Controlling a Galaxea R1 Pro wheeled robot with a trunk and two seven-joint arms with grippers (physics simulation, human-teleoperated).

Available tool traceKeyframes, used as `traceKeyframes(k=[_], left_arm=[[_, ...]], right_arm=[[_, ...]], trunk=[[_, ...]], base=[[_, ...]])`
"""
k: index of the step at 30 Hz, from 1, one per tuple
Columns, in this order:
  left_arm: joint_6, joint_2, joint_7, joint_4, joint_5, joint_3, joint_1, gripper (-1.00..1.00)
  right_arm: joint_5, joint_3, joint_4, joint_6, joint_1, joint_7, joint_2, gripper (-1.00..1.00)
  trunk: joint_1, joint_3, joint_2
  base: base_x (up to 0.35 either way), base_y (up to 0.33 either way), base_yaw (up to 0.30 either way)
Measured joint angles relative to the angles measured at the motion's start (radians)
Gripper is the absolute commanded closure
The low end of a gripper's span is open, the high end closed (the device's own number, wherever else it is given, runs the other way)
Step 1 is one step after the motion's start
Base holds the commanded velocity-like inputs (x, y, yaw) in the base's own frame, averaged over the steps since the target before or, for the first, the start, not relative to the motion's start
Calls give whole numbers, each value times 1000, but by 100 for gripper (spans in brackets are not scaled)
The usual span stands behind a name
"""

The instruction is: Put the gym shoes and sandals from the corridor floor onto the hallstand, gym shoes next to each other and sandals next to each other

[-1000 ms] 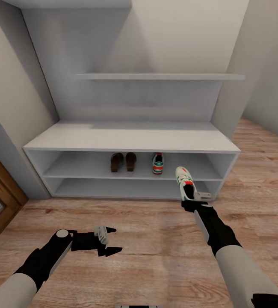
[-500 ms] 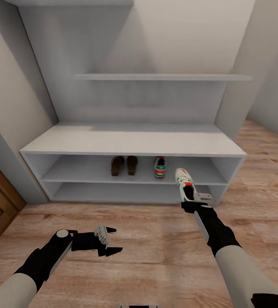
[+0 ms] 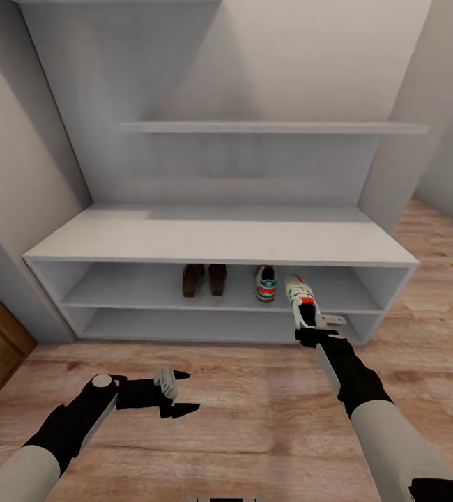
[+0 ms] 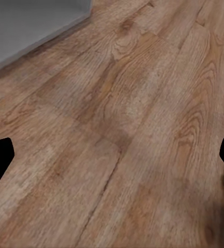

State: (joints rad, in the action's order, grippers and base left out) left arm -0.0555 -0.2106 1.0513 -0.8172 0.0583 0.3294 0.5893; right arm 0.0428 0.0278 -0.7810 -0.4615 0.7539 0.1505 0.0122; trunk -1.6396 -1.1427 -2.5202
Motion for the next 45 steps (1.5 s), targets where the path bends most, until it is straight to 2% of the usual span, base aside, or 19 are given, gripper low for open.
traceKeyframes(k=[23,45], left_arm=[[0,2,-1,0,0,4,1,-100],[0,3,-1,0,0,6,0,-100]], right_arm=[[0,1,2,0,-1,0,0,100],[0,1,2,0,-1,0,1,100]], trunk=[[0,0,0],[0,0,0]], base=[[220,0,0],[117,0,0]])
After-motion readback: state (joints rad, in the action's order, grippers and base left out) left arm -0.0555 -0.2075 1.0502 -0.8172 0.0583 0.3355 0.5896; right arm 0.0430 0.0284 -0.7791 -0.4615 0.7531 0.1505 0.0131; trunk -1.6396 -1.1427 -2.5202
